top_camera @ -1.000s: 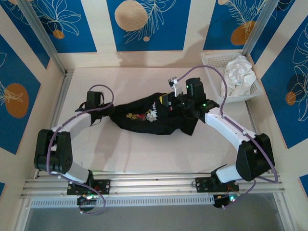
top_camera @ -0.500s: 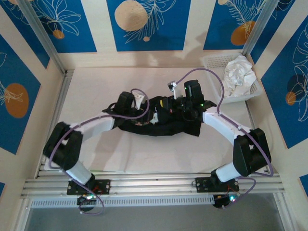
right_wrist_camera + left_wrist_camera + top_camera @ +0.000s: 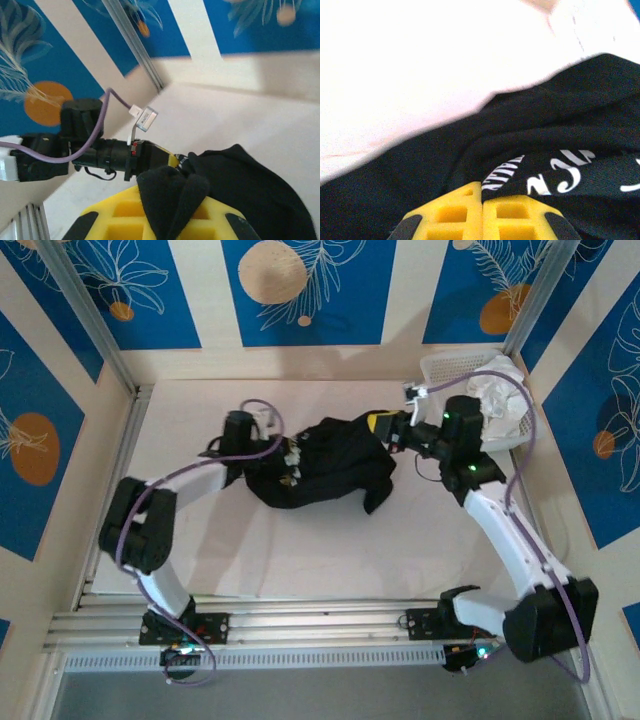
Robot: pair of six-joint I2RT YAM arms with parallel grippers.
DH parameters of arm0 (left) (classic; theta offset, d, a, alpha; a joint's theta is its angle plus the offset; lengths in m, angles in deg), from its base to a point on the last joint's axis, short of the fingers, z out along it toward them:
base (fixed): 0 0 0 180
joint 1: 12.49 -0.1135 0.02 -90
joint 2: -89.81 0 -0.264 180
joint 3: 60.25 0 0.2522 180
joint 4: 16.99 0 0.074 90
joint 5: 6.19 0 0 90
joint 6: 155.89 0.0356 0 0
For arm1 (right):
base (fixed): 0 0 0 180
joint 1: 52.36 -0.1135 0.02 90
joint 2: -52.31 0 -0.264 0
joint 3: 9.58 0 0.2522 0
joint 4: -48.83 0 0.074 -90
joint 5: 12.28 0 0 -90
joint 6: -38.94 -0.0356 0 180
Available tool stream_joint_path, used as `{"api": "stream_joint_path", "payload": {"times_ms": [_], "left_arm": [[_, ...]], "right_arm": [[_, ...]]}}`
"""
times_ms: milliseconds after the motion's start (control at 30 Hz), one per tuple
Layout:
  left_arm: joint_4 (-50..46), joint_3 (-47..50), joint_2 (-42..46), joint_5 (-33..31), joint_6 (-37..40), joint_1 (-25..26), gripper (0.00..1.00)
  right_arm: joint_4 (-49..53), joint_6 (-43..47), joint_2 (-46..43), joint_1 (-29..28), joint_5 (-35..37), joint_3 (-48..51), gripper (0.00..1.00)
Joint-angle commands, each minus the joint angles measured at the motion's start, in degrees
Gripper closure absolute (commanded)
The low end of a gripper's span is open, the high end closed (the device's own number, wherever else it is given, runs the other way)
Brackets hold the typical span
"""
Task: Fold the inside-out t-shirt
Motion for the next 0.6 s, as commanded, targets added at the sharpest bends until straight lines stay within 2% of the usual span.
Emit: {"api": "stream_joint_path", "payload": {"times_ms": [0,167,400,467,567], "left_arm": [[1.1,3.98,4.04,-3.95,-4.17,-3.19,1.0],[-5.44,6.06,2.72,-12.41,-0.58,-3.45,1.0],[-7.28,9.66,4.27,-15.26,2.89,-2.38,0.65],[-7.23,11.12,6.69,-15.32,4.23,-0.75,0.55],[-9.35,11.6,10.51,-16.81,6.64,2.9,0.46]], "right_arm": [[-5.62,-1.88,-4.12,0.09,-2.03,2.07,1.0],[-5.9,-1.73,-2.38,0.43,-0.99,10.61,1.0],[-6.83,-1.77,1.66,0.28,-1.69,16.43,1.0],[-6.75,-1.74,1.96,0.16,-1.71,17.87,1.0],[-6.52,-1.81,1.64,-0.09,-1.48,19.35,1.0]]}}
